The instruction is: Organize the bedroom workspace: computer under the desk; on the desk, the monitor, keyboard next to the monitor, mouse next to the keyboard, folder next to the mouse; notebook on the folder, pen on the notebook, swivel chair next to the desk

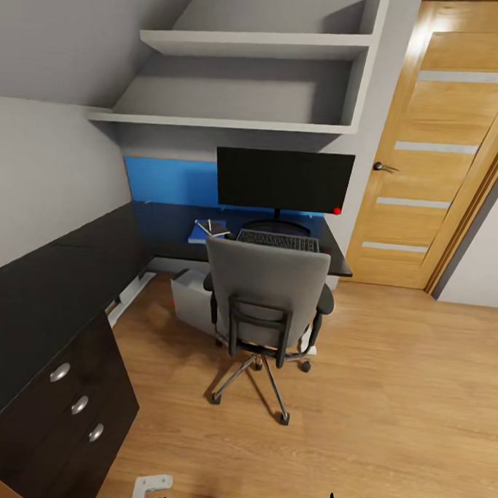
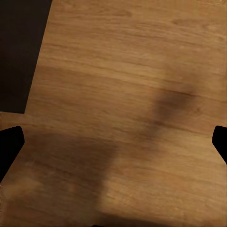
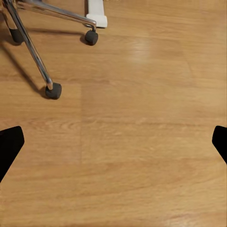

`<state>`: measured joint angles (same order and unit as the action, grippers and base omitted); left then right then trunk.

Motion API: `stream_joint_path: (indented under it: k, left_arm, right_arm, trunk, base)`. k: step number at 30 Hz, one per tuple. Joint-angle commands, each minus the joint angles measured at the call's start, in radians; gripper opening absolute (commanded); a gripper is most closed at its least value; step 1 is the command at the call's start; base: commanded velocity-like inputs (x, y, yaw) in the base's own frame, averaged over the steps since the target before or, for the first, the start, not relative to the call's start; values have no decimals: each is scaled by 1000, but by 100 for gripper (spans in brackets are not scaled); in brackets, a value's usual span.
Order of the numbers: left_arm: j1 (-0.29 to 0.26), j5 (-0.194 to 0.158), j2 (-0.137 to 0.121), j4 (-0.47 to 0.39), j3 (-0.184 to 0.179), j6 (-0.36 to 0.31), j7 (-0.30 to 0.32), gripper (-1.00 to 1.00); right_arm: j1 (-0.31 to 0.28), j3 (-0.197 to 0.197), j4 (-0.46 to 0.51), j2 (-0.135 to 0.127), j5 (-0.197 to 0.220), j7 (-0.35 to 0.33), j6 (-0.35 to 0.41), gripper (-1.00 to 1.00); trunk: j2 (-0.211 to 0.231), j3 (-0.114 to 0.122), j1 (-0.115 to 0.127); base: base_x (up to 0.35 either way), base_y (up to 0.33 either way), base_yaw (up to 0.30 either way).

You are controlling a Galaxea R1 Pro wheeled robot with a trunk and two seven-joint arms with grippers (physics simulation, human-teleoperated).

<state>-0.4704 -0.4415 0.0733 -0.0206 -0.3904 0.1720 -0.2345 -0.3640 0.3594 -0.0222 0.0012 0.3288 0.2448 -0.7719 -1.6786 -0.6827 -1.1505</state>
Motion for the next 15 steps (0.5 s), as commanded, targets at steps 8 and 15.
stream_joint_path:
  k: [8, 15]
  left_arm:
    - [-1, -8, 0, 1, -8, 3, -3, 100]
    - [-1, -8, 0, 1, -8, 3, -3, 100]
  right_arm:
    - [-1, 8, -2, 0, 2, 5, -3, 100]
    - [-1, 9, -2, 0, 3, 5, -3, 100]
  trunk:
    - [56, 24, 31]
    - [105, 46, 58]
  base:
    - [0, 0, 0]
    - [0, 0, 0]
